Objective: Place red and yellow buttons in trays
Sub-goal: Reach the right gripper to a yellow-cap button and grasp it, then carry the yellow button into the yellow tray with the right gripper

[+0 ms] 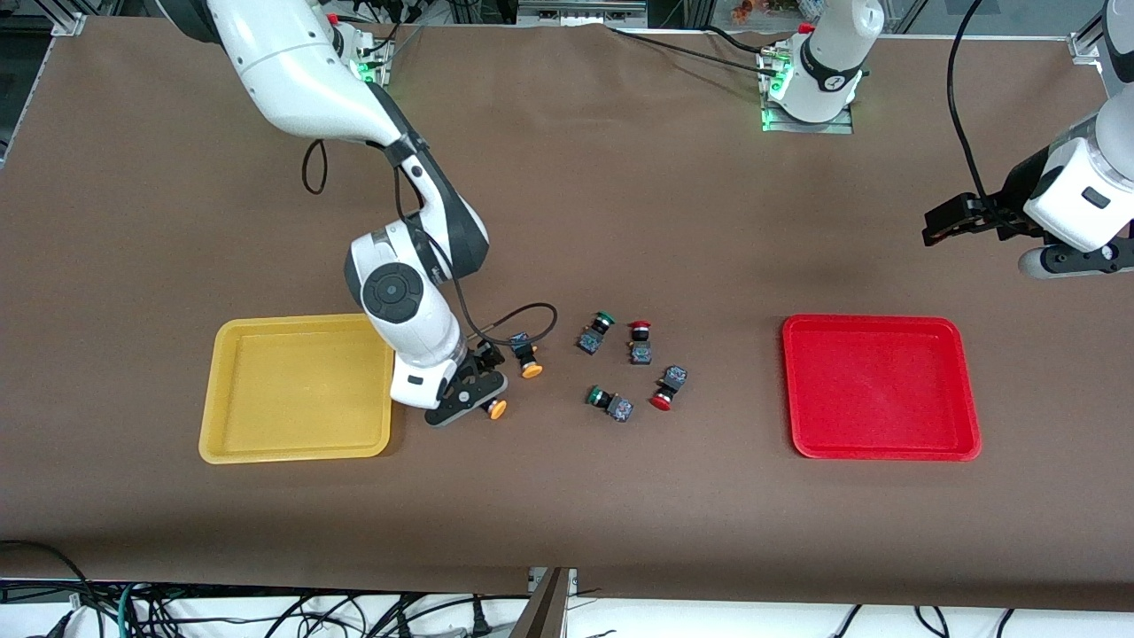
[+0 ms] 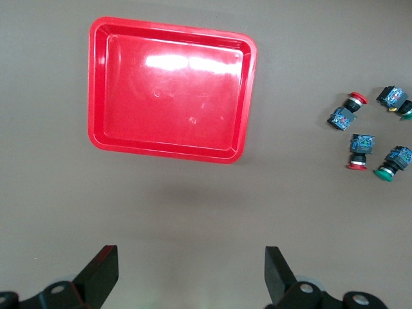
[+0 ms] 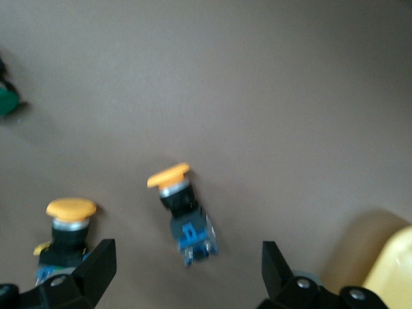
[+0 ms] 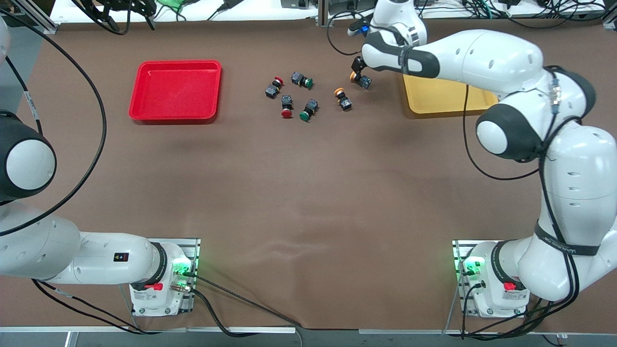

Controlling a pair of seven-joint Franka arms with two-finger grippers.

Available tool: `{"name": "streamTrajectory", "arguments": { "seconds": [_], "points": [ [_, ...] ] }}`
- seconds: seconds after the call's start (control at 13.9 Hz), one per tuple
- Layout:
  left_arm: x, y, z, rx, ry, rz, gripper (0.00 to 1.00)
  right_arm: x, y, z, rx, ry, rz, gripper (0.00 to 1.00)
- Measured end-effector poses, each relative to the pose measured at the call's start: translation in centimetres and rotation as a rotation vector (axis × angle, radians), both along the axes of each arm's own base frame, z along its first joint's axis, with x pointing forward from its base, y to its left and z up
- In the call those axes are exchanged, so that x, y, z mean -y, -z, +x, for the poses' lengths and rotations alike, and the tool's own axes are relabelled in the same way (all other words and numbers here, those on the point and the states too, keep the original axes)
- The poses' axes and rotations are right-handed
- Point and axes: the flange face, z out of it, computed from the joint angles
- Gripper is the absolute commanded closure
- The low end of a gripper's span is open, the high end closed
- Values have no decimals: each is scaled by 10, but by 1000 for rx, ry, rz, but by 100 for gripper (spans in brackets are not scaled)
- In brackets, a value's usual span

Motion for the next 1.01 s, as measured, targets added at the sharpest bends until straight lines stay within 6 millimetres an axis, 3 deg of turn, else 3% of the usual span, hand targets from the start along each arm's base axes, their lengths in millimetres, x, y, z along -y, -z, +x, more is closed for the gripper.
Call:
{"name": "streamTrajectory", "arguments": {
  "seconds": [0.36, 0.5, 0.65, 0.79, 0.86, 1.01],
  "points": [
    [0, 0, 0, 0, 0, 0, 0, -7, 53, 0, 37, -14, 17, 2],
    [0, 3, 1, -5, 0, 0, 0, -11, 59, -3, 32, -19, 14, 21],
    [2, 12, 6, -21, 3, 0, 0, -9, 63, -5, 23, -18, 10, 61],
    [4, 18, 16, -21, 6, -2, 0, -4, 71, -7, 8, -12, 1, 93],
    [4, 20, 22, -20, 6, -3, 0, -1, 74, -7, 4, -8, -2, 100],
    [8, 38, 34, -44, 15, -7, 0, 5, 69, -5, -8, -1, -11, 100]
  ]
}}
